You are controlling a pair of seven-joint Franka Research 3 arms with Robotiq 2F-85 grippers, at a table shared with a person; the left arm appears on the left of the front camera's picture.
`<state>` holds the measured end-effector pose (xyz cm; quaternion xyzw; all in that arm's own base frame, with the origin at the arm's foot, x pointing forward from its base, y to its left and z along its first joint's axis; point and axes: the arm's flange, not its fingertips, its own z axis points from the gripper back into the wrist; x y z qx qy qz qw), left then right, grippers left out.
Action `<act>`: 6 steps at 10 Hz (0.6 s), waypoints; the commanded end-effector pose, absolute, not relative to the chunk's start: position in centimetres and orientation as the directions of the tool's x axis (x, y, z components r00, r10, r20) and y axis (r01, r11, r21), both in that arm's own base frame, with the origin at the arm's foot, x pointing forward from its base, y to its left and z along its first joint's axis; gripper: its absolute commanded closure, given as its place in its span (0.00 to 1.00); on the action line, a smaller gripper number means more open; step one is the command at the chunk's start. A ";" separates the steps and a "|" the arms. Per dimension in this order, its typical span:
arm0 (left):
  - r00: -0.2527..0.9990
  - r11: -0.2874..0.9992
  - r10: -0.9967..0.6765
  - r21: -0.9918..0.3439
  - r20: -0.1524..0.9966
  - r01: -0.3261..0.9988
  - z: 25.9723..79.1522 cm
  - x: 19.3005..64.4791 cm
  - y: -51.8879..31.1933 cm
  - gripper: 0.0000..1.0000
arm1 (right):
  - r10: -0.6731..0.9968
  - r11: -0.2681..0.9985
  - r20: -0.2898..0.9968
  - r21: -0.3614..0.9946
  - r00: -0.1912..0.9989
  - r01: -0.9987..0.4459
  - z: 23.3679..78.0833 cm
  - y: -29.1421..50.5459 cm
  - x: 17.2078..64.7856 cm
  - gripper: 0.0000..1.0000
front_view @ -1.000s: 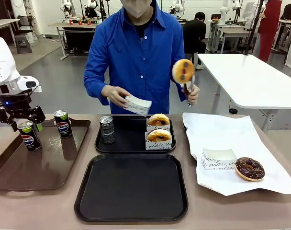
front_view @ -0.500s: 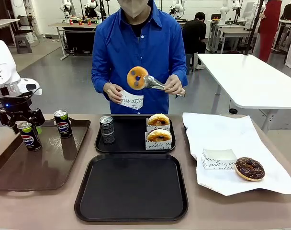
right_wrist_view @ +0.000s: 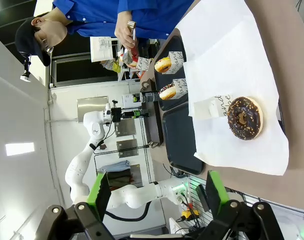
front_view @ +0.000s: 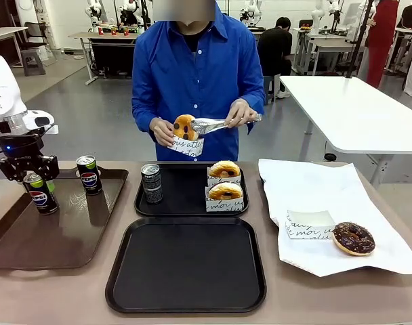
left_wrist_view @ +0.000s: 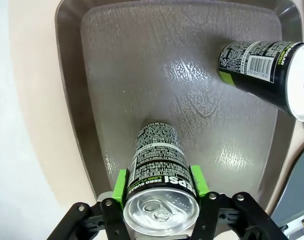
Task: Set up donuts and drinks on trays.
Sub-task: Pick up one Pepsi coke from the Handle tray and place it on the Flat Tray without a Pepsi coke.
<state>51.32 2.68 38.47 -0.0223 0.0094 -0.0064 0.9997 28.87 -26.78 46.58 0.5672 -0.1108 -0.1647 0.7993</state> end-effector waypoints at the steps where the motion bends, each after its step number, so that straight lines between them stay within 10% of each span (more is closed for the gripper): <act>1: 0.999 0.997 -0.036 -0.073 -0.006 0.035 40.6 50.8 2.9 1.00 | -0.393 0.286 -0.001 0.950 0.920 0.124 46.6 -26.7 28.9 0.00; 2: 0.999 0.996 -0.048 -0.070 0.009 0.048 42.6 49.6 2.6 0.62 | -0.393 0.286 -0.001 0.950 0.920 0.124 46.6 -26.7 28.9 0.00; 6: 0.991 0.990 -0.133 -0.045 0.034 0.135 50.1 39.7 0.9 0.62 | -0.393 0.286 -0.001 0.950 0.920 0.124 46.6 -26.7 28.9 0.00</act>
